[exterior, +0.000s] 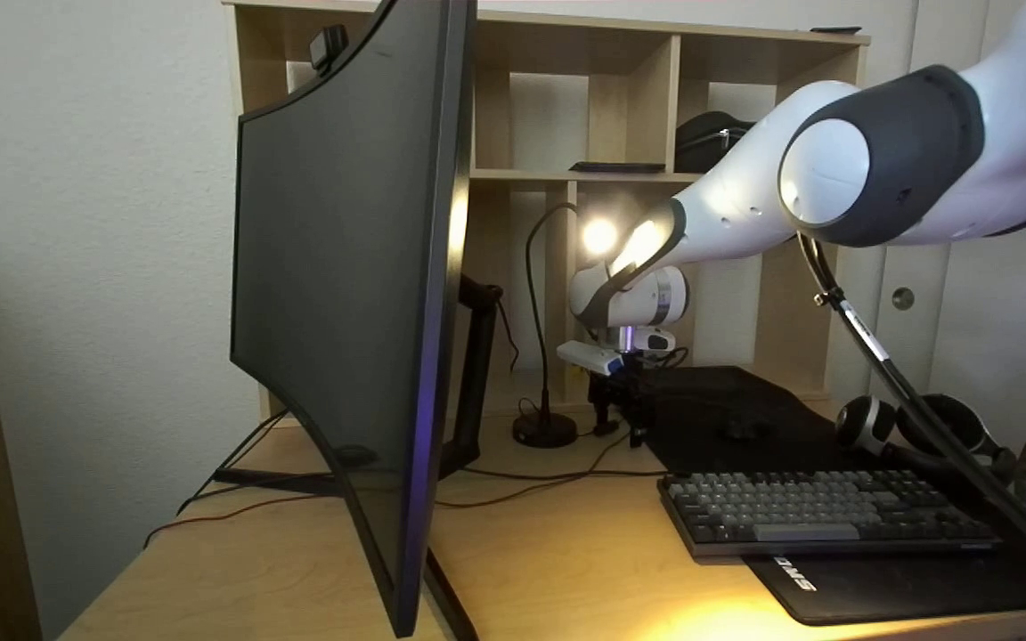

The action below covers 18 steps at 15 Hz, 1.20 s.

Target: Turn off the desk lamp

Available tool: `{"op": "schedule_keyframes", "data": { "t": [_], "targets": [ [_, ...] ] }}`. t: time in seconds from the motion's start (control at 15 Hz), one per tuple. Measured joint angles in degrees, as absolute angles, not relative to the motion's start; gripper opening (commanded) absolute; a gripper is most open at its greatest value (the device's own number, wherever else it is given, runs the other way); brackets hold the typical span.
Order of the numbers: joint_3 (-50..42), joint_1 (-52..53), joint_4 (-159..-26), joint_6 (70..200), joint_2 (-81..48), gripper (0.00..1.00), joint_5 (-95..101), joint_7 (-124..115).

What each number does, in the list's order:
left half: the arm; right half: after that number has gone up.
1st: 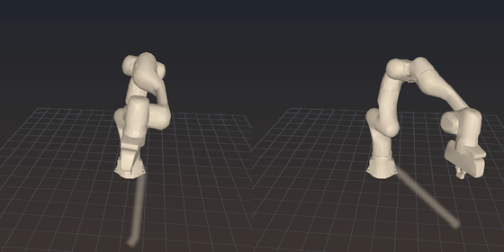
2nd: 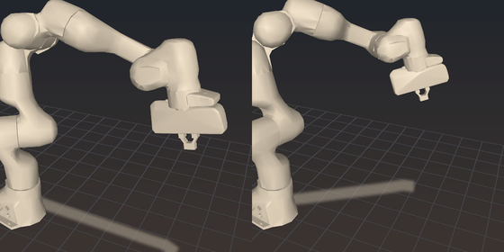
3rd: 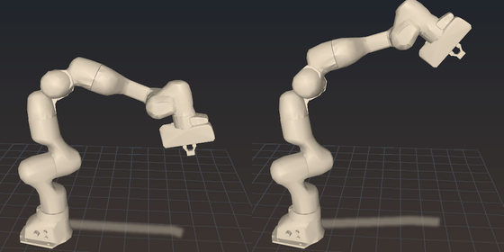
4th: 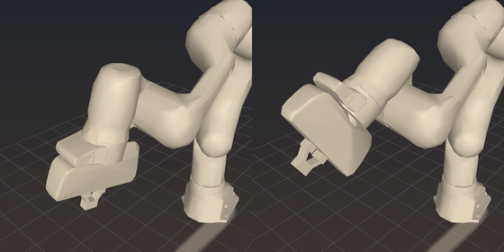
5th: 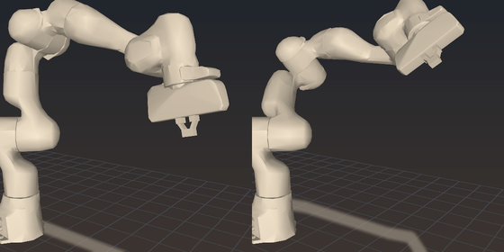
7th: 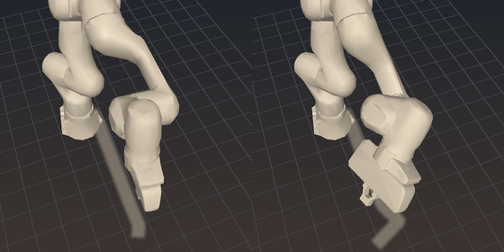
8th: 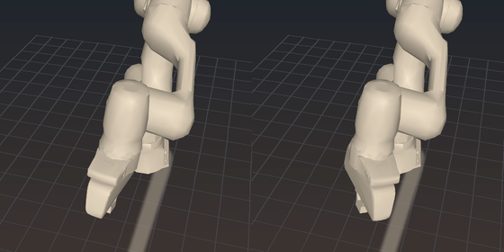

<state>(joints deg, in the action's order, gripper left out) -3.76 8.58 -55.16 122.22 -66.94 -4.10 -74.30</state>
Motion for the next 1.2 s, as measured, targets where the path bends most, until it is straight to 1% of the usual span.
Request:
{"op": "schedule_keyframes", "data": {
  "t": [0.07, 0.13, 0.47, 0.53, 0.6, 0.67, 0.73, 0.8, 0.87, 1.0, 1.2],
  "targets": [
    [-4.0, 8.8, -55.2, 121.9, -67.1, 0.9, -3.8, -74.7],
    [-4.1, 8.9, -55.1, 121.8, -67.2, 0.74, -3.5, -75.0],
    [-4.4, 9.1, -54.1, 121.7, -67.2, 0.38, -3.2, -75.8],
    [-4.4, 9.0, -53.9, 121.7, -67.2, 0.32, -3.2, -75.8],
    [-4.4, 8.9, -53.8, 121.6, -67.2, 0.24, -3.2, -75.8],
    [-4.4, 8.8, -53.7, 121.6, -67.2, 0.19, -3.2, -75.8],
    [-4.4, 8.7, -53.6, 121.5, -67.2, 0.1, -3.2, -75.8],
    [-4.4, 8.6, -53.5, 121.5, -67.2, 0.05, -3.2, -75.8],
    [-4.4, 8.5, -53.4, 121.5, -67.2, 0.02, -3.2, -75.8],
    [-4.5, 8.3, -53.4, 121.3, -67.2, 0.05, -3.2, -75.8],
    [-4.5, 8.2, -53.4, 121.3, -67.2, 0.05, -3.2, -75.8]
  ]
}}
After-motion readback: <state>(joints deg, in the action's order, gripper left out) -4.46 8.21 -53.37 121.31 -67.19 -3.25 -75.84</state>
